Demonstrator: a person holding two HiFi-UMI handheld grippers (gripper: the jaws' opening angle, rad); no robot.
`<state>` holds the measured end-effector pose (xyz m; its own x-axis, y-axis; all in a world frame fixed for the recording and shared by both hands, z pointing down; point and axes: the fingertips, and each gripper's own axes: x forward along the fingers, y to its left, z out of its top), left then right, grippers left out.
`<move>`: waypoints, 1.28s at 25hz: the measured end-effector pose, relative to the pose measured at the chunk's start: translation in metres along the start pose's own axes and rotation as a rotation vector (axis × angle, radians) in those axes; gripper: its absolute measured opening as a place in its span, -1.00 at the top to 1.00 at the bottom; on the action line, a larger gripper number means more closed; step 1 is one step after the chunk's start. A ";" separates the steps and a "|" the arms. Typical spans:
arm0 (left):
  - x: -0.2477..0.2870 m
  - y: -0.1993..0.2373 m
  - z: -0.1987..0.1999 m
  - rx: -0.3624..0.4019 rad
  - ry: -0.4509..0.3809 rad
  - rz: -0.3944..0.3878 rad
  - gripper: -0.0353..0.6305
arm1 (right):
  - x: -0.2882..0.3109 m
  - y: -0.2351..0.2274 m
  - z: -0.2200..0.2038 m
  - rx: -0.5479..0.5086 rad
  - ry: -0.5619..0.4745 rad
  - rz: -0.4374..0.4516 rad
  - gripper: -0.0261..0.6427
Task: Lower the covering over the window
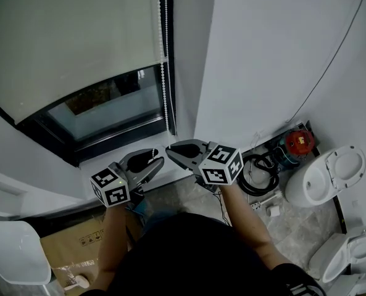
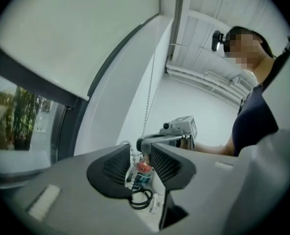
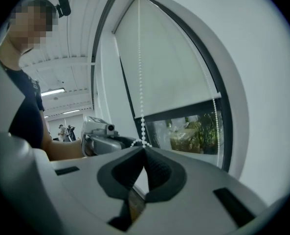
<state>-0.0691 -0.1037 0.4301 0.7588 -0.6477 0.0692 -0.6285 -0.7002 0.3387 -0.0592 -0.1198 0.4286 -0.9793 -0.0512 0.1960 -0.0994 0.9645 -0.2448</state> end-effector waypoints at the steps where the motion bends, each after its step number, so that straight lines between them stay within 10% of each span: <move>1: -0.001 0.003 0.003 0.049 0.033 0.029 0.53 | 0.000 0.000 0.000 0.000 0.000 0.002 0.88; 6: -0.008 0.023 0.014 0.162 0.117 0.166 0.31 | -0.001 0.000 -0.001 0.005 -0.006 0.003 0.88; 21: 0.029 -0.034 0.145 0.176 -0.243 -0.028 0.32 | -0.002 0.008 -0.005 0.012 -0.017 0.025 0.88; 32: 0.046 -0.042 0.193 0.233 -0.268 -0.032 0.47 | -0.007 0.002 -0.015 -0.049 0.054 -0.005 0.88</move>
<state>-0.0405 -0.1625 0.2384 0.7263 -0.6586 -0.1970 -0.6508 -0.7510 0.1115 -0.0501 -0.1136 0.4413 -0.9677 -0.0434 0.2484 -0.0945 0.9758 -0.1974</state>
